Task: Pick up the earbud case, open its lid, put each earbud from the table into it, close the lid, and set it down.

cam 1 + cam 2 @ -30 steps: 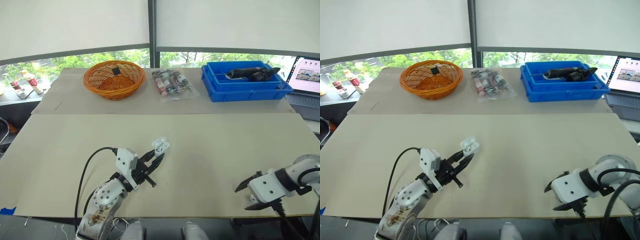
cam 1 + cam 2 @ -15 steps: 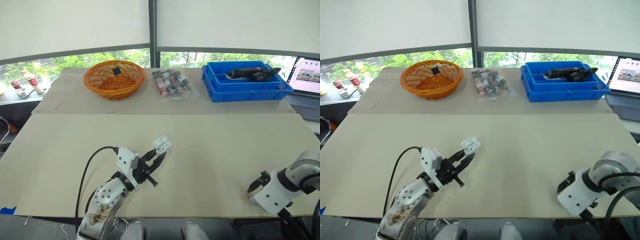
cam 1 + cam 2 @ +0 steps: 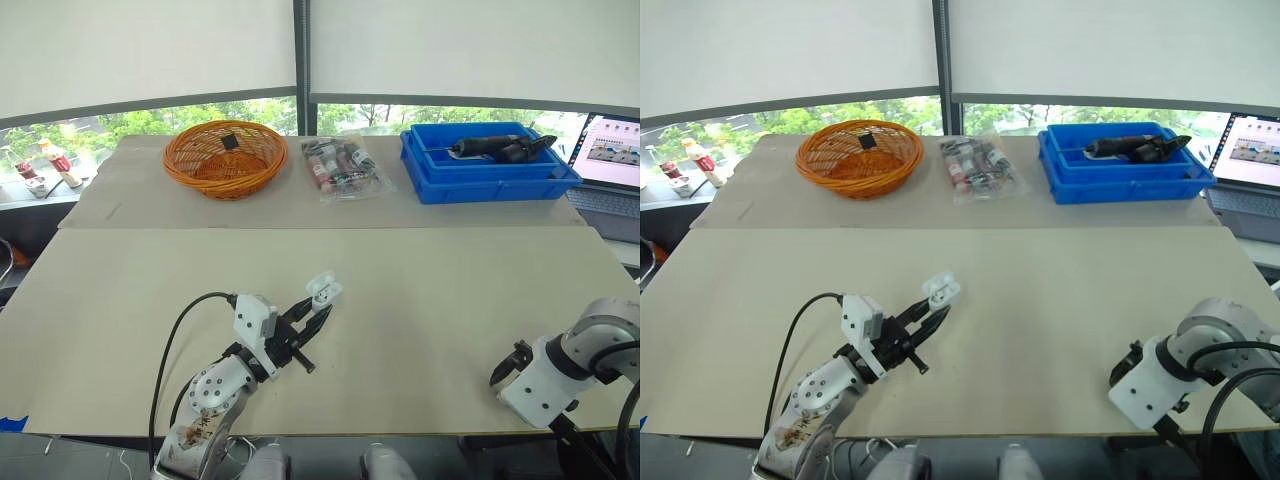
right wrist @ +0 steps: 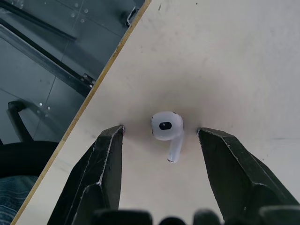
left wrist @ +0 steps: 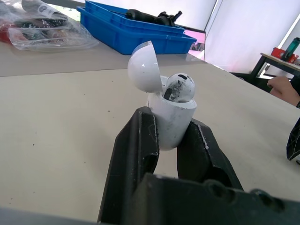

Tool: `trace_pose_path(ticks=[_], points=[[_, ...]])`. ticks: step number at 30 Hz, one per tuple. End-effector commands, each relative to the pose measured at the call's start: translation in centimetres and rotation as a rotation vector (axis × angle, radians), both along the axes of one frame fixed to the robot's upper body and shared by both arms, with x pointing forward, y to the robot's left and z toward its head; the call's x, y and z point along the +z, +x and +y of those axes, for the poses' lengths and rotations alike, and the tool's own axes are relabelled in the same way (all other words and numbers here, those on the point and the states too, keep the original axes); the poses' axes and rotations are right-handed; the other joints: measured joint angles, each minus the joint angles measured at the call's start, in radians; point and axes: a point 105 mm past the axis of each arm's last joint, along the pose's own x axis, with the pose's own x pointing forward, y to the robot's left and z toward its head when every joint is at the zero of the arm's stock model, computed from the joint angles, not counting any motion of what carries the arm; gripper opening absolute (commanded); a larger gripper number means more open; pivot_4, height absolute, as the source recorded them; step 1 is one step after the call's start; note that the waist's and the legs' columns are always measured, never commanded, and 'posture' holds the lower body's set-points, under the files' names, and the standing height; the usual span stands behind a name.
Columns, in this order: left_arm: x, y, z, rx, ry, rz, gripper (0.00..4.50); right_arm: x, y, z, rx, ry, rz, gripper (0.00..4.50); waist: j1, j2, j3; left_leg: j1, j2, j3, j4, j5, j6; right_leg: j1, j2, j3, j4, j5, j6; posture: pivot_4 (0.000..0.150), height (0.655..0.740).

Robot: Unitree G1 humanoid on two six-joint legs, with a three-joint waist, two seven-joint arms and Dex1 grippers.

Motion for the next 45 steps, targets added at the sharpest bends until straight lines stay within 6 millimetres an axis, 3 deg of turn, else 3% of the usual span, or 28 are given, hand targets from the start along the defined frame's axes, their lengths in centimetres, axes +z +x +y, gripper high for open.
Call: trace_pose_path(ticks=[1, 4, 5, 11, 18, 21, 25, 29, 33, 38, 40, 45], points=[[0.9, -0.2, -0.4, -0.018, -0.018, -0.031, 0.53, -0.7, -0.3, 1.3, 0.022, 0.051, 0.035, 2.78, -0.001, 0.000, 0.000, 0.000, 0.000, 0.000, 0.000, 0.000, 0.000, 0.000, 0.000, 0.000, 0.000, 0.000, 0.000, 0.150, 0.7400], [0.9, -0.2, -0.5, -0.019, -0.018, -0.031, 0.53, -0.8, -0.2, 1.5, 0.016, 0.050, 0.039, 2.78, -0.002, -0.001, 0.000, 0.000, 0.000, 0.000, 0.000, 0.000, 0.000, 0.000, 0.000, 0.000, 0.000, 0.000, 0.000, 0.150, 0.7400], [0.9, -0.2, -0.5, -0.019, -0.018, -0.031, 0.53, -0.8, -0.2, 1.5, 0.015, 0.051, 0.041, 2.25, -0.002, -0.001, 0.000, 0.000, 0.000, -0.001, 0.000, 0.000, 0.000, 0.000, 0.000, 0.000, 0.000, 0.000, 0.000, 0.150, 0.7400], [0.8, -0.2, -0.5, -0.017, -0.017, -0.030, 0.53, -0.8, -0.1, 1.9, 0.009, 0.065, 0.039, 0.40, -0.002, -0.003, 0.000, 0.001, 0.000, -0.001, 0.000, 0.000, 0.000, 0.000, 0.000, 0.000, 0.000, 0.000, 0.000, 0.150, 0.7400], [0.8, -0.1, -0.5, -0.019, -0.017, -0.032, 0.53, 0.5, 0.2, 2.9, -0.016, 0.122, 0.016, 0.37, -0.003, -0.003, 0.000, 0.001, 0.001, -0.002, 0.000, 0.000, 0.000, 0.000, 0.000, 0.000, 0.000, 0.000, 0.000, 0.150, 0.7400], [0.9, 0.0, -0.5, -0.019, -0.018, -0.037, 0.53, 2.1, 0.9, 4.2, -0.090, 0.231, -0.008, 0.37, 0.000, -0.001, 0.001, 0.000, 0.000, -0.002, 0.000, 0.000, 0.000, 0.000, 0.000, 0.000, 0.000, 0.000, 0.000, 0.150, 0.7400], [1.3, 0.4, -0.6, -0.023, -0.029, -0.054, 0.53, 5.8, 2.4, 8.0, -0.267, 0.547, -0.030, 0.37, 0.001, -0.001, 0.001, -0.001, -0.001, -0.004, 0.000, 0.000, 0.000, -0.001, -0.001, 0.001, 0.000, 0.000, 0.000, 0.150, 0.7400], [2.0, 0.9, -1.0, -0.047, -0.062, -0.080, 0.53, 10.3, 3.2, 12.5, -0.431, 0.990, -0.003, 0.37, 0.005, -0.001, 0.001, -0.002, -0.001, -0.006, 0.000, 0.000, 0.000, -0.002, 0.000, 0.000, 0.000, 0.000, 0.000, 0.150, 0.7400], [2.9, 1.2, -1.6, -0.082, -0.090, -0.107, 0.53, 13.4, 3.8, 15.4, -0.528, 1.347, -0.004, 0.37, 0.012, -0.001, 0.001, -0.006, -0.001, -0.006, 0.002, 0.000, 0.000, -0.005, -0.001, -0.001, 0.001, 0.000, 0.000, 0.150, 0.7400], [4.0, 1.3, -2.3, -0.155, -0.125, -0.135, 0.53, 15.2, 4.9, 17.2, -0.626, 1.627, -0.033, 0.37, 0.015, -0.001, 0.001, -0.012, -0.002, -0.006, 0.003, 0.000, 0.000, -0.012, -0.001, 0.000, 0.005, 0.000, 0.000, 0.150, 0.7400], [4.1, 1.4, -2.4, -0.171, -0.123, -0.135, 0.53, 15.2, 5.4, 17.5, -0.660, 1.678, -0.034, 0.37, 0.014, -0.001, 0.001, -0.018, -0.002, -0.005, 0.003, 0.001, -0.002, -0.020, -0.001, 0.001, 0.009, 0.000, 0.000, 0.150, 0.7400], [4.4, 1.5, -2.4, -0.183, -0.122, -0.146, 0.53, 14.4, 6.3, 17.8, -0.711, 1.722, -0.041, 0.37, 0.004, -0.001, 0.001, -0.018, -0.002, -0.005, 0.003, 0.002, -0.002, -0.021, 0.000, 0.001, 0.010, 0.000, 0.000, 0.150, 0.7400]])
